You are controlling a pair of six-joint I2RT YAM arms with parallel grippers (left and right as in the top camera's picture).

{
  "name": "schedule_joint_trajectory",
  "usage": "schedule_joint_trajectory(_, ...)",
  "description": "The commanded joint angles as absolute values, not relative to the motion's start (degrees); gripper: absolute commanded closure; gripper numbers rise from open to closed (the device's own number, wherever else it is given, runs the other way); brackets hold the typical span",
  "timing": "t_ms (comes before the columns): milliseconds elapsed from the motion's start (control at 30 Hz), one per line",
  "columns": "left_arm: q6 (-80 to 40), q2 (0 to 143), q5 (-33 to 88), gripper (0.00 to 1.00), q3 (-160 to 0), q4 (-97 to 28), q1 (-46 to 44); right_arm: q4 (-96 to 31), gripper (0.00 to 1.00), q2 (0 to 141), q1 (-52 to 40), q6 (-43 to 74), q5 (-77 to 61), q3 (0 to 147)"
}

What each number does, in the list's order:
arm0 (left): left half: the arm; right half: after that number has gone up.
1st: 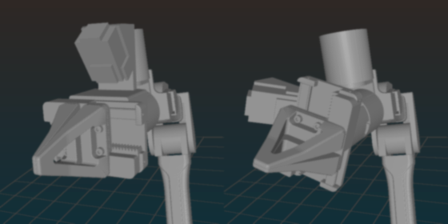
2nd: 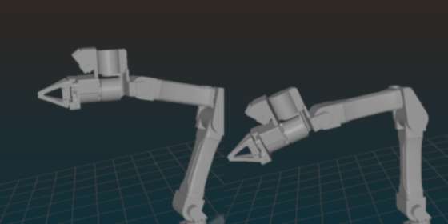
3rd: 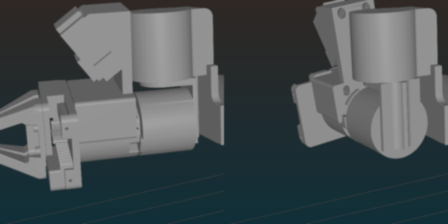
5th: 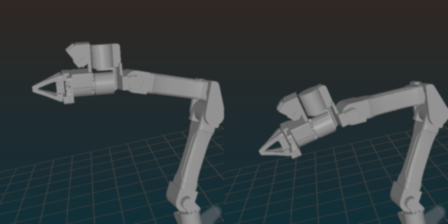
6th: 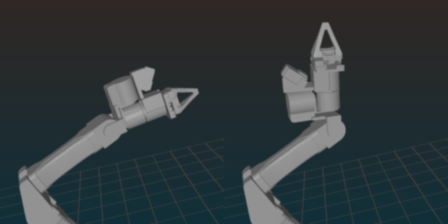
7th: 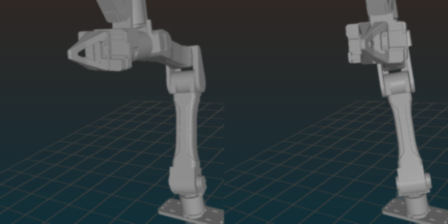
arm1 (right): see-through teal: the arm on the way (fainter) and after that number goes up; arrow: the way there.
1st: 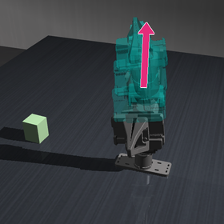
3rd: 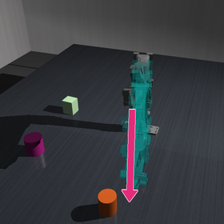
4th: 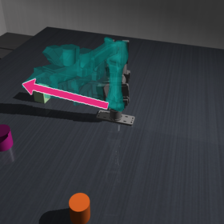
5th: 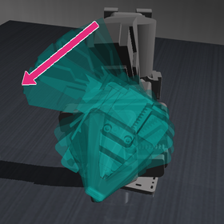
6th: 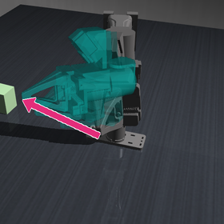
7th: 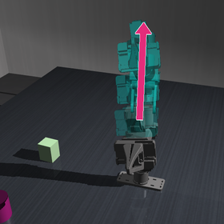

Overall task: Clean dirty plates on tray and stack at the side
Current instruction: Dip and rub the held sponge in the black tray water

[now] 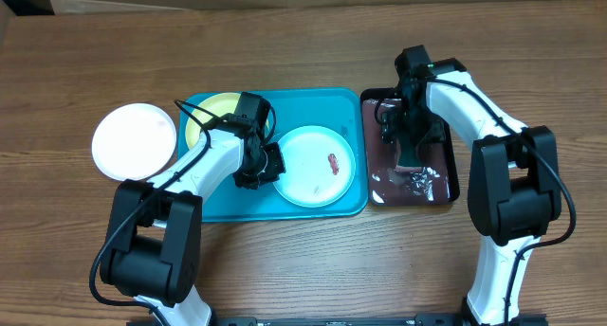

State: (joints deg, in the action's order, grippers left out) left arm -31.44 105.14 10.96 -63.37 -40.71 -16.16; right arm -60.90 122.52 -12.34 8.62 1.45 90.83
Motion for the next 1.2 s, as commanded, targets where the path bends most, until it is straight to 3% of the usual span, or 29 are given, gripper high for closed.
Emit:
schedule_joint_trajectory(0,-31.70,105.84,11.42,0.84,-63.48,-40.71,-16.58,-60.47,0.46,120.55,-11.81,8.80,1.13,90.30)
schedule_joint_trajectory(33,-31.70,105.84,11.42,0.84,-63.48,-40.71,-16.58,-60.42,0.75,120.55,-11.84,8.80,1.13,90.26)
schedule_joint_trajectory(67,-31.70,105.84,11.42,0.84,-63.48,-40.71,-16.58,-60.42,0.96,120.55,-11.88,8.80,1.10,90.26)
schedule_joint_trajectory(167,-31.68,105.84,11.40,0.84,-63.48,-40.71,-16.58,-59.88,0.94,120.55,-11.88,8.78,0.25,90.26)
schedule_joint_trajectory(233,-31.68,105.84,11.40,0.83,-63.48,-40.71,-16.58,-59.57,0.39,120.55,-11.88,8.78,0.25,90.30)
schedule_joint_trajectory(267,-31.68,105.84,11.40,0.82,-63.48,-40.71,-16.58,-59.59,0.28,120.55,-11.79,8.78,0.25,90.48)
schedule_joint_trajectory(433,-31.29,105.84,10.52,0.80,-63.48,-40.69,-16.58,-60.07,0.30,120.53,-11.77,8.78,0.25,92.44)
schedule_joint_trajectory(500,-31.27,105.84,9.85,0.80,-63.48,-40.73,-16.58,-60.10,0.37,120.53,-11.77,8.78,0.23,93.06)
schedule_joint_trajectory(533,-31.27,105.84,9.87,0.80,-63.48,-40.75,-16.58,-60.05,0.51,120.53,-11.77,8.78,0.23,93.17)
schedule_joint_trajectory(567,-31.27,105.84,9.89,0.80,-63.48,-40.75,-16.58,-60.05,0.76,120.53,-11.77,8.78,0.25,93.17)
schedule_joint_trajectory(600,-31.29,105.84,9.89,0.80,-63.48,-40.73,-16.60,-60.07,0.92,120.53,-11.77,8.78,0.23,93.14)
schedule_joint_trajectory(633,-31.29,105.84,9.89,0.80,-63.48,-40.73,-16.60,-60.10,0.96,120.53,-11.77,8.78,0.23,93.14)
schedule_joint_trajectory(667,-31.29,105.84,9.91,0.80,-63.48,-40.73,-16.60,-60.10,0.96,120.53,-11.77,8.78,0.25,93.14)
schedule_joint_trajectory(700,-31.29,105.84,9.91,0.80,-63.48,-40.73,-16.60,-60.07,0.88,120.53,-11.77,8.78,0.23,93.14)
schedule_joint_trajectory(767,-31.29,105.84,9.89,0.80,-63.48,-40.71,-16.60,-60.66,0.54,120.53,-11.77,8.75,0.08,93.51)
schedule_joint_trajectory(800,-31.29,105.84,9.89,0.80,-63.48,-40.73,-16.60,-61.87,0.45,120.53,-11.77,8.75,-0.40,94.04)
schedule_joint_trajectory(967,-31.29,105.84,9.93,0.80,-63.48,-40.93,-16.60,-68.75,0.41,120.53,-11.77,8.71,-1.58,96.18)
schedule_joint_trajectory(1167,-31.29,105.84,9.93,0.79,-63.48,-41.93,-16.60,-69.52,0.47,120.53,-11.84,8.75,-1.61,94.94)
